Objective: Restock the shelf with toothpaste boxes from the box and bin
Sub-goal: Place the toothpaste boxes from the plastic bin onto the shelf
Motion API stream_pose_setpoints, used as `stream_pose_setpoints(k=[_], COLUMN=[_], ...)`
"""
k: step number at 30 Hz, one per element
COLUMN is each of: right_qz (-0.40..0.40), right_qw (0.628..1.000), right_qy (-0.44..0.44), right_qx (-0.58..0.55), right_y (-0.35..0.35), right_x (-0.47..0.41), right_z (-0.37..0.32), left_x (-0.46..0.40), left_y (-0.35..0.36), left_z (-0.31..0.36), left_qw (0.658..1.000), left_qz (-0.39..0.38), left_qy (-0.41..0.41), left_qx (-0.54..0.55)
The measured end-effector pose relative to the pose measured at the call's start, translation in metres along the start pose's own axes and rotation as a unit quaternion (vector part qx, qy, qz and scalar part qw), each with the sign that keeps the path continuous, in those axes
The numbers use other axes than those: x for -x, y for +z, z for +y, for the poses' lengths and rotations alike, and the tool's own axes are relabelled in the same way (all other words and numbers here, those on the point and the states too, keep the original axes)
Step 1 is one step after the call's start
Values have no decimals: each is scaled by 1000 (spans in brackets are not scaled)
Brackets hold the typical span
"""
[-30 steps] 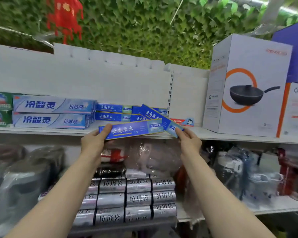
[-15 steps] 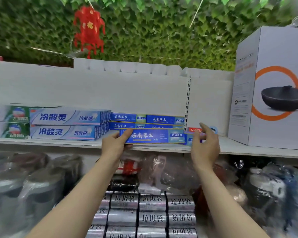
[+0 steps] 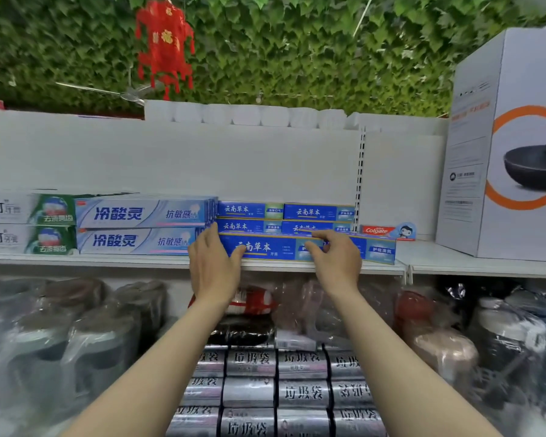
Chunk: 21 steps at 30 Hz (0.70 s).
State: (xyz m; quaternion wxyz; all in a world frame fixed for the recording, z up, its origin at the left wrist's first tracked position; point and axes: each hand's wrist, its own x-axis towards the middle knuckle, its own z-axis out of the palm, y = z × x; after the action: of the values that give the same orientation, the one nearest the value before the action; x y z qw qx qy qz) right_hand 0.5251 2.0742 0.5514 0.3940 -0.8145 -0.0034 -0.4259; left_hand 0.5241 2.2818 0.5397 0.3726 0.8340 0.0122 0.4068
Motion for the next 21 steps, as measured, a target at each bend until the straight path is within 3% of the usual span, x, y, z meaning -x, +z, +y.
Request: stream_pose_setpoints(k=[3,7,13,21], right_qz=[-2,96,0,-36], right_qw=[1000,992,998,999], right_qy=[-2,-42,-47,-39], right_qx=[-6,-72,-50,-9], right_y=[15,22,41,40], right_x=[1,23,31,29], right_z=[-8,-12,-5,-12], left_x=[11,18,11,6], left_y=[2,5,14,21], left_z=[-1,-3,-7,3], left_qw=[997,993,995,994], left_qz=[38,21,-8,-38], left_qy=[68,116,100,86], left_qx=[-8,6,-13,-57])
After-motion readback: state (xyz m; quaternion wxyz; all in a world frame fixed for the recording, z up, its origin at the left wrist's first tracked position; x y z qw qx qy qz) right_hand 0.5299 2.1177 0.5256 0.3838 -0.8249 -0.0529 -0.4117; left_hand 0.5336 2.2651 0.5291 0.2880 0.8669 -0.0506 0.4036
